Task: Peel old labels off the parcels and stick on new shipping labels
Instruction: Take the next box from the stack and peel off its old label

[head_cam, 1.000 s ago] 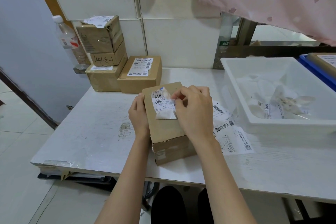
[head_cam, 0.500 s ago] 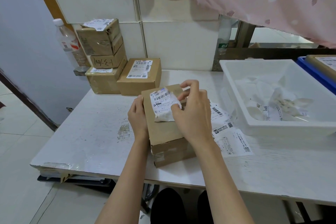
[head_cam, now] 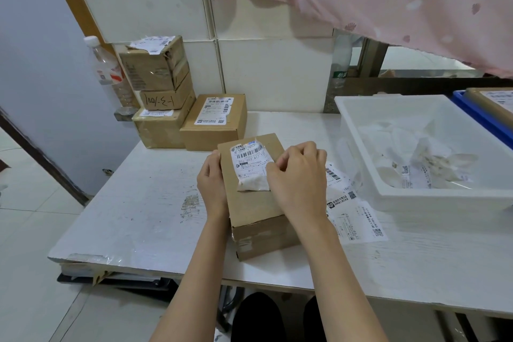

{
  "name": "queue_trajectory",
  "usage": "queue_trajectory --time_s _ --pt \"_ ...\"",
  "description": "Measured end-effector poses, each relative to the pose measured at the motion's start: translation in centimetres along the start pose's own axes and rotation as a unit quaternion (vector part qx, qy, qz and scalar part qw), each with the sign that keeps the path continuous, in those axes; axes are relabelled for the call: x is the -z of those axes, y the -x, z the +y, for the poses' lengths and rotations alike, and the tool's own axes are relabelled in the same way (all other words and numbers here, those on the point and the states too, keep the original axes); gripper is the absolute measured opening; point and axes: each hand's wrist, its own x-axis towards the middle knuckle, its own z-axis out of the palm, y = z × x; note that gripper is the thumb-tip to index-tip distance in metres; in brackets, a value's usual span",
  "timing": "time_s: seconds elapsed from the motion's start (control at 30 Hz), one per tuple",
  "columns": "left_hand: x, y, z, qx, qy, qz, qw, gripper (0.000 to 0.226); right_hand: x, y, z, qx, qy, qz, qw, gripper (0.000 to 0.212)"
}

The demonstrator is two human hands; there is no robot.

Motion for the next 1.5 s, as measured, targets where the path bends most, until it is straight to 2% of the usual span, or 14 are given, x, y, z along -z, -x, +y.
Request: queue_trajectory --time_s 0.07,0.27,0.5,0.63,0.8,0.9,1.0,1.17,1.37,1.5 --pt "0.03 -0.08 -0.10 -0.004 -0.005 0.001 1.000 0.036 0.05 0.05 -0.05 0.021 -0.015 0.003 1.000 0.012" --pt "0.03 -0.14 -0.17 -0.005 -0.001 0.000 1.000 0.037 -0.42 0.25 0.19 0.096 -0.033 0.055 0.993 0.007" --pt "-0.06 -0.10 -0.16 -0.004 -0.003 -0.001 1.000 0.037 -0.38 0.25 0.28 0.039 -0.013 0.088 0.995 0.005" --pt "-0.02 -0.17 -0.27 -0.003 -0.003 -0.001 1.000 0.037 -0.27 0.55 -0.07 0.040 0.002 0.068 0.997 0.008" --pt "-0.07 -0.14 -0.15 0.003 0.001 -0.001 1.000 0.037 -0.02 0.59 -0.19 0.038 -0.078 0.044 0.995 0.013" --pt "-0.06 -0.20 -0.20 0.008 0.008 -0.001 1.000 0.035 0.43 0.91 -0.37 0.059 -0.132 0.052 0.988 0.019" --pt "-0.10 -0.15 -0.12 0.010 0.008 -0.003 1.000 0.036 0.51 0.83 -0.17 0.041 -0.158 0.053 0.985 0.023" --pt "-0.09 -0.12 -0.04 0.009 0.008 -0.004 1.000 0.036 0.16 0.16 0.20 -0.029 -0.181 0.110 0.977 0.010" --pt "-0.09 -0.04 -0.03 0.005 0.007 -0.003 1.000 0.038 0.26 0.33 -0.18 0.006 -0.130 0.067 0.989 0.009" --pt "-0.05 -0.06 -0.15 0.006 0.006 -0.003 1.000 0.034 0.31 0.31 0.01 0.022 -0.131 0.016 0.991 0.030"
